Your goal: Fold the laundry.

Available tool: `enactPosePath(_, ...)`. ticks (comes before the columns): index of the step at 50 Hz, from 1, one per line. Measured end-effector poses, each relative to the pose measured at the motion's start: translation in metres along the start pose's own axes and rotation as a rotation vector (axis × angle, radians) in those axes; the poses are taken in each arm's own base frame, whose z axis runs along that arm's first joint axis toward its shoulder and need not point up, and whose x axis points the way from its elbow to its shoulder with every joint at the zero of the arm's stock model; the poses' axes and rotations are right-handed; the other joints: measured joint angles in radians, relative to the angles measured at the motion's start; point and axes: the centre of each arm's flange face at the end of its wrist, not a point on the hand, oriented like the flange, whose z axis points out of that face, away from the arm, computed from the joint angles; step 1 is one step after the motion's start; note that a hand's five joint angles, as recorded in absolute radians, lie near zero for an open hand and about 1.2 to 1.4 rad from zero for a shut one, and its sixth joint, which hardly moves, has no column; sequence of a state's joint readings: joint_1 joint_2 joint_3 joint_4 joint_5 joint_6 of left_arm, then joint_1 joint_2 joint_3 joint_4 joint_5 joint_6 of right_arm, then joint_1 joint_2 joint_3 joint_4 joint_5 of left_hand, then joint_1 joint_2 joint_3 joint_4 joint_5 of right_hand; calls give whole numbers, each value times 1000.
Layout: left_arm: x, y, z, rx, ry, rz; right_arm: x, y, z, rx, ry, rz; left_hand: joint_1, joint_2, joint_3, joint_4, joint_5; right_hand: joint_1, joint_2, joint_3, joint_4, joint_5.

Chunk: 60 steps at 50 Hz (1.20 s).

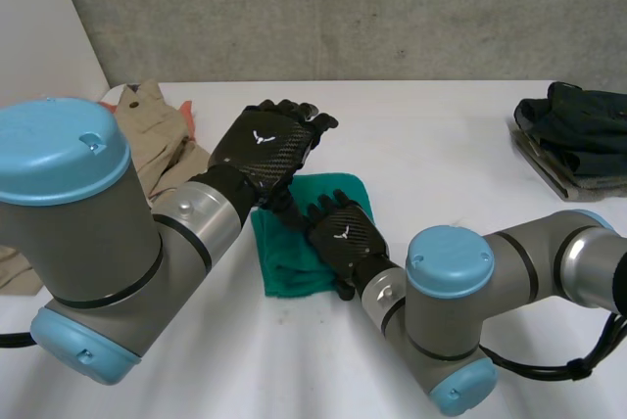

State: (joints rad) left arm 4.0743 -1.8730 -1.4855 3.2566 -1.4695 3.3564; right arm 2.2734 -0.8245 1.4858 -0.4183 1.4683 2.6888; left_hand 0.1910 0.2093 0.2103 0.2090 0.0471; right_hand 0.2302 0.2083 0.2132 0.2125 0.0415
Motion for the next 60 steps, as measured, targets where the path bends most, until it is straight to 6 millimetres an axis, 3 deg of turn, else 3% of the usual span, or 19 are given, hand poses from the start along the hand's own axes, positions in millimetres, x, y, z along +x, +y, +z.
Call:
enactPosePath(24,-1,2,-1,-6,-2,-1,8,-12,19,57,30,-3,0,0,0,0,0,0,2,2,1,3)
enactPosePath(28,-1,4,-1,-6,-3,-1,8,-11,21,58,30,-3,0,0,0,0,0,199,225,220,219,209)
enactPosePath(33,0,4,-2,-2,-4,-1,9,-12,25,66,31,-4,0,0,0,0,0,755,847,830,833,800)
enactPosePath(39,-1,2,-2,6,-6,-1,22,-20,27,89,62,-3,0,0,0,0,0,792,930,937,969,884)
enactPosePath(47,-3,-11,-4,60,-15,5,92,-49,33,189,198,-21,0,0,0,0,0,792,930,937,973,884)
enactPosePath(52,-4,-25,-4,118,-22,15,163,-77,34,333,319,-55,0,0,0,0,0,792,930,945,983,890)
enactPosePath(56,-3,-35,-5,156,-21,20,251,-96,24,504,499,-90,0,0,0,0,0,792,930,946,983,896)
enactPosePath(57,-2,-36,-5,160,-19,20,263,-97,22,523,524,-93,0,0,0,0,0,792,930,946,983,896)
enactPosePath(60,1,-40,-6,172,-9,22,331,-87,6,595,656,-99,0,0,0,0,0,792,930,946,983,896)
